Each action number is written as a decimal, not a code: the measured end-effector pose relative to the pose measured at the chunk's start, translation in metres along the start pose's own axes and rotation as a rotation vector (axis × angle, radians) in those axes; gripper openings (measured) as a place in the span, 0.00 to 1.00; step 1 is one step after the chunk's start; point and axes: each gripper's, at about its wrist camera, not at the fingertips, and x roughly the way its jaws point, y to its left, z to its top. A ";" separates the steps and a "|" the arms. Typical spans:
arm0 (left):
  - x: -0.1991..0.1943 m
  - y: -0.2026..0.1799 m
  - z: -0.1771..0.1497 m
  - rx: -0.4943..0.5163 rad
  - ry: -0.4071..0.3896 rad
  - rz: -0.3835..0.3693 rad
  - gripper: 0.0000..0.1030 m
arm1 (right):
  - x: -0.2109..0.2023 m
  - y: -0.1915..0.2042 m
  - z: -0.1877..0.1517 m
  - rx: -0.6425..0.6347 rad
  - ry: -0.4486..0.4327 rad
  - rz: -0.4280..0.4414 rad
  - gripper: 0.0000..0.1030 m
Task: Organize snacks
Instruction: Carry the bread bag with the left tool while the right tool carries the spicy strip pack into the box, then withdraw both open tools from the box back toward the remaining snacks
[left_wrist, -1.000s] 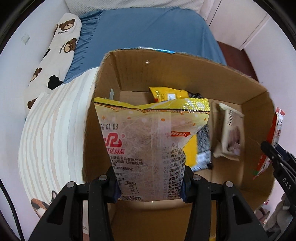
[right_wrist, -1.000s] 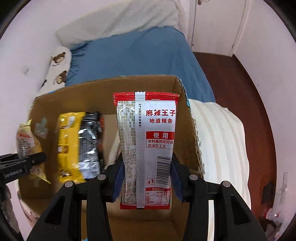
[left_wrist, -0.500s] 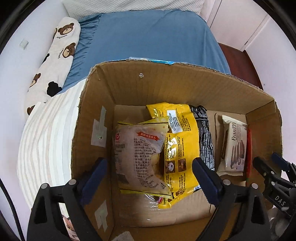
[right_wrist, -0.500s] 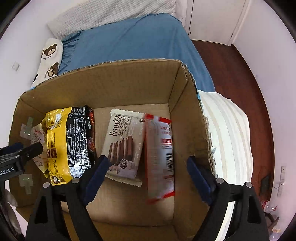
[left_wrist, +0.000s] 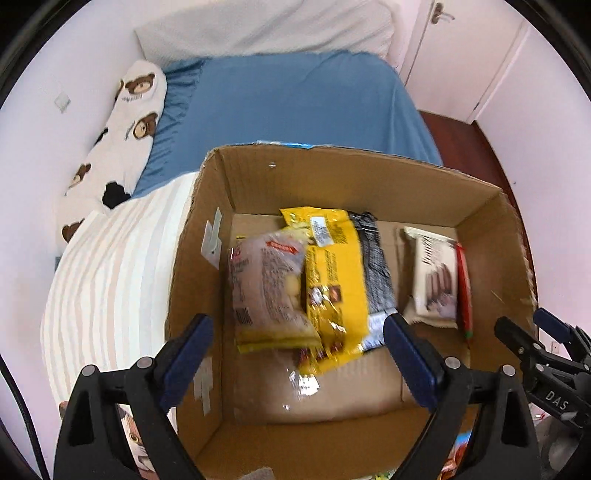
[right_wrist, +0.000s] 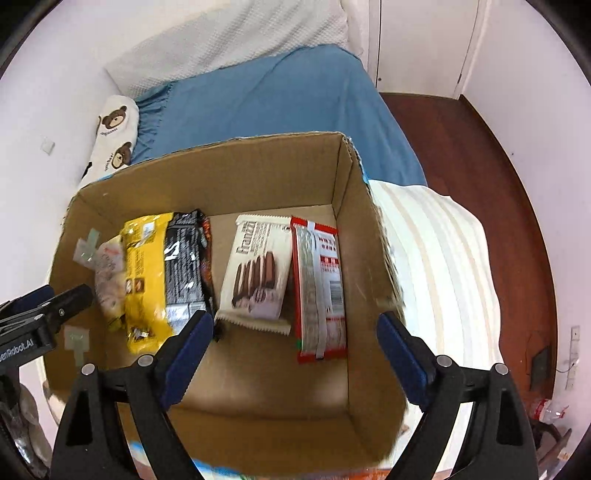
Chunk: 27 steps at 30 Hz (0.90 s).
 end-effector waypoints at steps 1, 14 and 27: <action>-0.006 -0.001 -0.006 0.005 -0.012 -0.003 0.92 | -0.007 0.000 -0.006 -0.002 -0.013 0.004 0.90; -0.086 -0.006 -0.080 0.007 -0.153 -0.020 0.92 | -0.094 0.012 -0.069 -0.051 -0.159 0.023 0.90; -0.098 -0.020 -0.155 0.027 -0.113 -0.032 0.92 | -0.132 -0.018 -0.151 0.000 -0.150 0.090 0.90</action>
